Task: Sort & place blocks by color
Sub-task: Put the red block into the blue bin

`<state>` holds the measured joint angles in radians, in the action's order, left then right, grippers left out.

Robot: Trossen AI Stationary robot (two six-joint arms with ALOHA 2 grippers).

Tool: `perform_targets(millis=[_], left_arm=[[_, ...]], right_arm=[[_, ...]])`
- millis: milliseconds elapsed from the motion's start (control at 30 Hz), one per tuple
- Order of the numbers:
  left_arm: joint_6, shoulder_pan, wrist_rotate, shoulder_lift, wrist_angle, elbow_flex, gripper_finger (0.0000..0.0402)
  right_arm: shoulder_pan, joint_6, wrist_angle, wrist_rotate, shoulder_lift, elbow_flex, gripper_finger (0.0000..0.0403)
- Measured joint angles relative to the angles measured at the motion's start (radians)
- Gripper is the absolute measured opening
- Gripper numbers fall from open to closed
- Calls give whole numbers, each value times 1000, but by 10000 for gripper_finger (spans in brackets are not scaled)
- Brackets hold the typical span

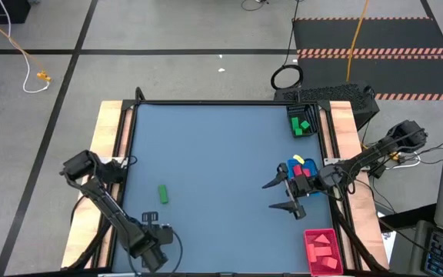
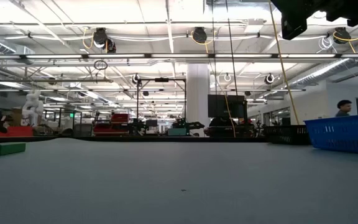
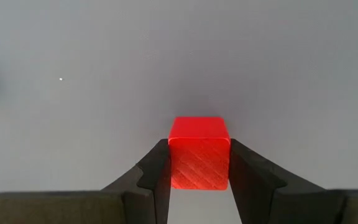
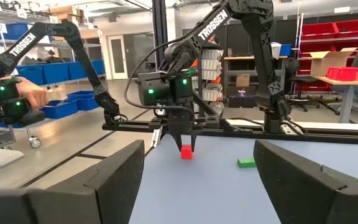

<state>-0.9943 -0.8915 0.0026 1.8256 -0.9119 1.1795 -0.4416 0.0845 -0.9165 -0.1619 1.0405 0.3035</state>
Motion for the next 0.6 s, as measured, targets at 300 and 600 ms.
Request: perform_targets(millis=[300, 600], left_arm=[[10, 110, -24, 1, 5, 41, 126], [156, 253, -79, 1, 51, 117, 126]], right_arm=[[0, -6, 0, 0, 0, 0, 297], [3, -20, 0, -1, 0, 0, 297]])
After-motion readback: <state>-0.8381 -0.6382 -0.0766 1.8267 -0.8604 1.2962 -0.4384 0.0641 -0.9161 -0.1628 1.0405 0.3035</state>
